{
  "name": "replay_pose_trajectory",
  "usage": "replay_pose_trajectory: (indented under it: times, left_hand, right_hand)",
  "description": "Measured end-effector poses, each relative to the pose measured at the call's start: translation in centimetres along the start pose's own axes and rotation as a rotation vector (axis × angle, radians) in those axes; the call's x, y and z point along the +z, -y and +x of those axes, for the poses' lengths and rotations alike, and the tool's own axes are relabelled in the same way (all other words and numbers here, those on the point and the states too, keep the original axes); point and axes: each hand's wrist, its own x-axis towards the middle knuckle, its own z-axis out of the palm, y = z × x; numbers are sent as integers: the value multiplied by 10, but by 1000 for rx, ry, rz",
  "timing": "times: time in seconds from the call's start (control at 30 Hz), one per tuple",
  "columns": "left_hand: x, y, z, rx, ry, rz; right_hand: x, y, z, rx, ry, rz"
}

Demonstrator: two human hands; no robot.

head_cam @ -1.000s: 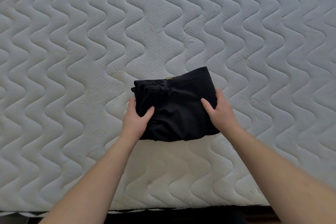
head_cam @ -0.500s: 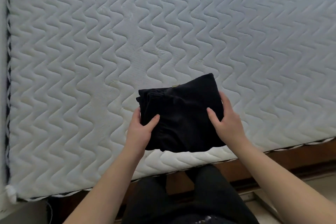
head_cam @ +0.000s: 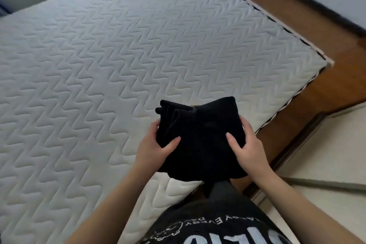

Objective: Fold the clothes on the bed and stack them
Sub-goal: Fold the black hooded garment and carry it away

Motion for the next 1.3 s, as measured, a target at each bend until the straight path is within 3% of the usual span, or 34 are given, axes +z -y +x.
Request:
replay_pose_trajectory:
  times: [0.27,0.6,0.87,1.3]
  left_hand:
    - [40,-50,2,182,328,111]
    - [145,-120,25,270,533,154]
    - [229,-163,32,278,542,179]
    - [284,-202,113,213,560,80]
  right_hand:
    - [-55,-8,-56,98,-246,-12]
    - [-127,-52,-89,270,-483,34]
    - [-187,-82,-70,320,-556,43]
    - [-240,-102,12,366,-576,66]
